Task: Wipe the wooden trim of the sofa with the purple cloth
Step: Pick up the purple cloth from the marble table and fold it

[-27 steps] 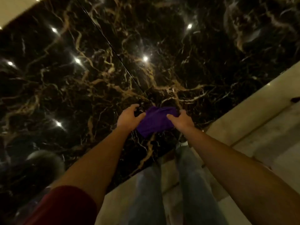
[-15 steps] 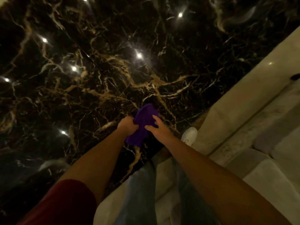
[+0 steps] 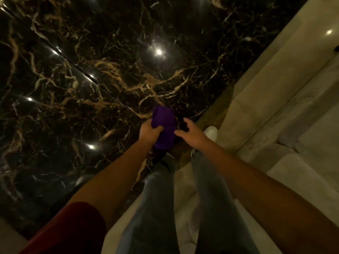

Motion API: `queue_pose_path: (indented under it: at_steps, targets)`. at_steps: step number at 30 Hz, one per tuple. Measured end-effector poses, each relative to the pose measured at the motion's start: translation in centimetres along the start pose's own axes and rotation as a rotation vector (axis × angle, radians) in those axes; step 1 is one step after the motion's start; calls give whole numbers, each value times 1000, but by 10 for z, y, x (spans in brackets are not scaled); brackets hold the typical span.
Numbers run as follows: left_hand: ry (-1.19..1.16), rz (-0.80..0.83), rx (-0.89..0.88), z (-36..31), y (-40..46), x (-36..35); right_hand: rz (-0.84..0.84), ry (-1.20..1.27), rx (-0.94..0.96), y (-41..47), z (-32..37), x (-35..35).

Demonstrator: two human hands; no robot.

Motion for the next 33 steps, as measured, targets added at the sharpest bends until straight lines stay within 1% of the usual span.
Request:
queue_pose_path:
  at_steps: [2, 3, 8, 13, 15, 17, 19, 22, 23, 25, 26, 27, 28, 30, 31, 33]
  targets:
    - [-42, 29, -88, -38, -44, -13, -4, 24, 112, -26, 29, 32]
    - [-63, 59, -129, -59, -68, -20, -12, 74, 145, -40, 43, 49]
    - [-123, 196, -318, -157, -204, -45, -130, 388, 116, -127, 93, 146]
    - [-249, 348, -474, -251, -333, -54, -178, 713, 247, -235, 144, 222]
    - [-272, 370, -562, -291, -373, -54, -198, 709, 326, -280, 167, 248]
    - [-287, 349, -640, -330, -405, -54, -250, 566, 409, -320, 193, 274]
    - [-287, 346, -699, -365, -430, -57, -361, 442, 480, -351, 217, 304]
    - [-203, 388, -708, -407, -453, -74, -555, 427, 596, -389, 243, 353]
    - [-136, 349, -732, -419, -461, -76, -598, 435, 623, -400, 249, 366]
    - [4, 110, -873, -444, -477, -67, -665, 455, 644, -418, 260, 388]
    - [12, 8, -959, -455, -485, -59, -701, 468, 646, -425, 264, 399]
    - [4, 3, -1045, -464, -495, -57, -738, 482, 642, -432, 267, 409]
    - [43, 80, -1126, -473, -507, -63, -772, 500, 633, -437, 271, 418]
    - [206, 325, -1245, -485, -528, -89, -795, 569, 621, -442, 279, 436]
    - [263, 426, -1259, -489, -534, -104, -793, 612, 625, -442, 285, 443]
    - [248, 564, -1247, -504, -542, -125, -794, 681, 631, -440, 299, 460]
Point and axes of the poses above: each hand's wrist, its own y-axis towards the middle knuckle, its own x-axis out of the back of the hand, z = x × y, the point moved 7 cm from there along y, towards the middle knuckle, and after that the axes turned 11 degrees about x, right-handed, at the moved point
